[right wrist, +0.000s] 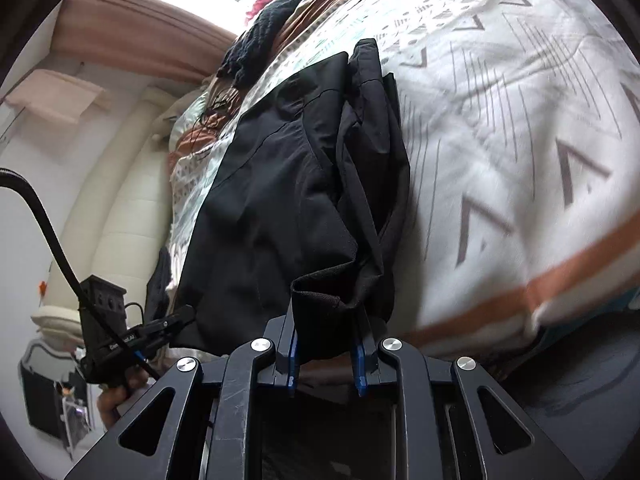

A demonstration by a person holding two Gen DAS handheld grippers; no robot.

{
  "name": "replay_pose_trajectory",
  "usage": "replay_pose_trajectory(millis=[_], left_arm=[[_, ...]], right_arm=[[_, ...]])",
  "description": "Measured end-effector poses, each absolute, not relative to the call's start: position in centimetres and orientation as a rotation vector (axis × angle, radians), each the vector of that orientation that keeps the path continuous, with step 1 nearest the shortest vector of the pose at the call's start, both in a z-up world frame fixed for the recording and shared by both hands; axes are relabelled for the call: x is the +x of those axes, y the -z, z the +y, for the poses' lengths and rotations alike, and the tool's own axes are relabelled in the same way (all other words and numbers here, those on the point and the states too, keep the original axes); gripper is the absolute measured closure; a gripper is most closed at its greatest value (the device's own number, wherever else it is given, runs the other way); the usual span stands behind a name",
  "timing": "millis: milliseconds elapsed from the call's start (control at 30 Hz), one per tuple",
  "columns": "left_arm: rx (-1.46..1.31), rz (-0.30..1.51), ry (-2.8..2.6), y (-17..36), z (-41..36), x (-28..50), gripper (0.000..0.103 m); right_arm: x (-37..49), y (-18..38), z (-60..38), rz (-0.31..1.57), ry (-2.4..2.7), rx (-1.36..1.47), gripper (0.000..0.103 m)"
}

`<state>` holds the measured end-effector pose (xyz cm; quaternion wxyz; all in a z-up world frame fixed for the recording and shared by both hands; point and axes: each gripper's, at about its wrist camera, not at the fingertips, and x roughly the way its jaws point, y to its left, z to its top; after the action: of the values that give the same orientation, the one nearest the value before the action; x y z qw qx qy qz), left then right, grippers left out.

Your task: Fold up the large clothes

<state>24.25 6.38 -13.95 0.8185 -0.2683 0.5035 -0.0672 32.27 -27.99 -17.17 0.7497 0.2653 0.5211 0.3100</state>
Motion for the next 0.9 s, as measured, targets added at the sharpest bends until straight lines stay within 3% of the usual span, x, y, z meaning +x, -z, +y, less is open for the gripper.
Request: replay_pose_trajectory(millis=[100,200,267,300,367,433,467,633,900], left_arm=[[-0.568,1.071,0.150,14.3,6.2,24.0,0.085],[-0.582,1.096,0.157,14.9,6.2,24.8,0.077],[-0.633,1.118,0.154,15.3,7.0,24.8,0.075],[-0.653,1.121,0.157,15.2,7.9,24.4,0.071],[-0.689,1.092,0.167,14.9,9.1,24.4,0.061],[-0.691,1.050,0.149,13.9,10.0,24.9,0.053],[-0.688,1.038,0.137,13.6,10.4,25.1,0.052],[-0.695,1.036,0.098,13.4,11.9,27.4,0.050],[-0.739,1.104,0.038,16.5,12.7,31.9,0.050]], right_arm=[[31.6,17.3,-27.8,1.143,-0.676,0.574,0.081],[31.2,17.4,-27.6,1.169,-0.636,0.551,0.080],[31.3,17.3,-28.0,1.207,-0.570,0.526,0.069],[31.2,17.1,-28.2,1.215,-0.550,0.522,0.061],[31.4,16.0,-29.2,1.200,-0.527,0.516,0.054],[31.8,14.3,-30.3,1.150,-0.528,0.522,0.024],[31.9,13.7,-30.8,1.126,-0.526,0.524,0.019],[34.4,12.6,-31.9,1.093,-0.544,0.552,0.016],[40.7,15.6,-29.9,1.189,-0.637,0.543,0.016]])
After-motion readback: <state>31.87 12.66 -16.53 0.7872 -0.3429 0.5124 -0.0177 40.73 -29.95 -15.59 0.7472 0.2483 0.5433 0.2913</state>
